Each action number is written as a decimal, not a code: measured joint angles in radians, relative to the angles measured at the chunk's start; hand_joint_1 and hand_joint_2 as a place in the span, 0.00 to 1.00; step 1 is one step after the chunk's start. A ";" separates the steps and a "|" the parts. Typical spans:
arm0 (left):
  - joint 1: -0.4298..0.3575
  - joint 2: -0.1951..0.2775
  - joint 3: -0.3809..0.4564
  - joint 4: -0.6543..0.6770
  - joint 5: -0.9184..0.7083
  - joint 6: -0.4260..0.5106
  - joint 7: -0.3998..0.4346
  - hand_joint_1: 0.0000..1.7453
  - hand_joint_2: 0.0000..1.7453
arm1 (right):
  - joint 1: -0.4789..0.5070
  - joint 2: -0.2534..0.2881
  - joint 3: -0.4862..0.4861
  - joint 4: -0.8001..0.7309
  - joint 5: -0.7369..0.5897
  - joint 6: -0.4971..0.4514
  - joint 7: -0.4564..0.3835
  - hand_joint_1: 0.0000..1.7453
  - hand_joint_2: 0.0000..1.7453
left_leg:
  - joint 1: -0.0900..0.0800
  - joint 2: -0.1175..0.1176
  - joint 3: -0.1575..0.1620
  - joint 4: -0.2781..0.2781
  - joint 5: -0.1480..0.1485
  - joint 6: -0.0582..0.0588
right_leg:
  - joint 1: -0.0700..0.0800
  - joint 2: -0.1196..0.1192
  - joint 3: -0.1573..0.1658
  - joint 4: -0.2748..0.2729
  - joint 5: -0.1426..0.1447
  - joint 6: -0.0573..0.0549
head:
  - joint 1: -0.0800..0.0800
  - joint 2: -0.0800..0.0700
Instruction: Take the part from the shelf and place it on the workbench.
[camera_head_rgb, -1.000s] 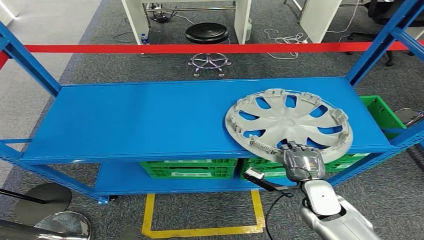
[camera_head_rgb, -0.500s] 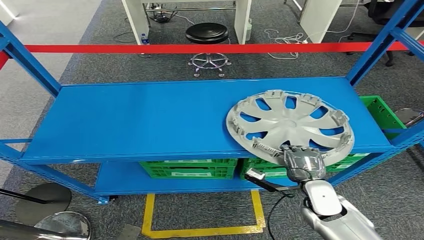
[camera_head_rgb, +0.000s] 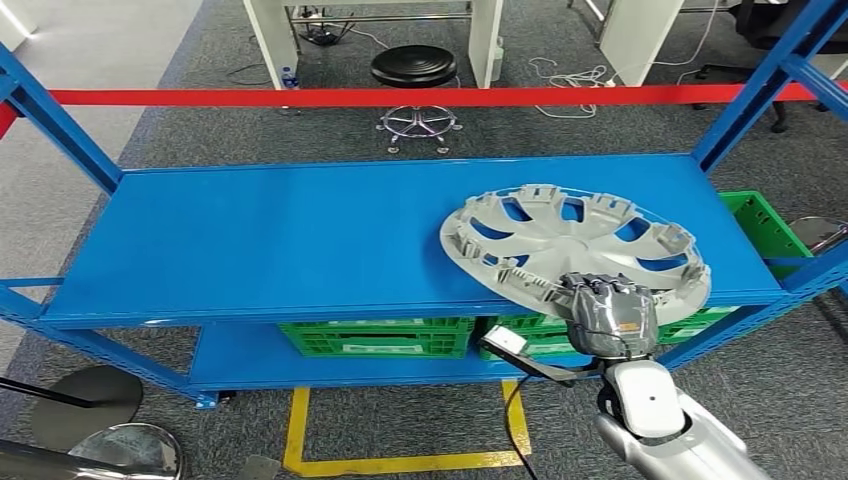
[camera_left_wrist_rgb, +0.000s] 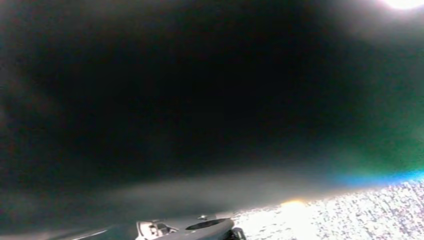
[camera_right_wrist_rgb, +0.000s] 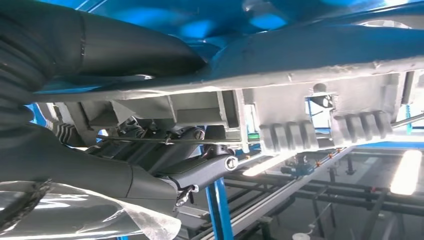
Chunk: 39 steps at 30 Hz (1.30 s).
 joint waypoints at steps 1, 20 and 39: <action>0.000 0.001 0.000 0.001 0.000 0.000 0.000 0.00 0.00 | 0.000 -0.001 0.002 -0.002 0.000 0.000 0.000 1.00 1.00 | 0.000 0.000 0.000 0.000 0.000 0.000 | 0.000 0.000 0.000 0.000 0.000 0.000 | 0.000 0.000; -0.009 0.018 -0.004 0.052 -0.011 -0.004 -0.112 0.00 0.00 | 0.022 -0.053 -0.104 -0.230 -0.001 -0.160 -0.290 1.00 1.00 | 0.000 -0.001 -0.001 0.000 0.000 0.000 | 0.000 -0.002 -0.001 0.000 0.000 0.000 | 0.000 0.000; -0.009 0.012 -0.004 0.061 -0.022 0.039 -0.101 0.00 0.00 | 0.093 0.208 -0.331 -0.433 -0.001 -0.168 -0.561 1.00 1.00 | 0.000 0.000 -0.001 0.000 0.000 0.000 | 0.000 -0.001 0.000 0.000 0.000 0.000 | 0.000 0.000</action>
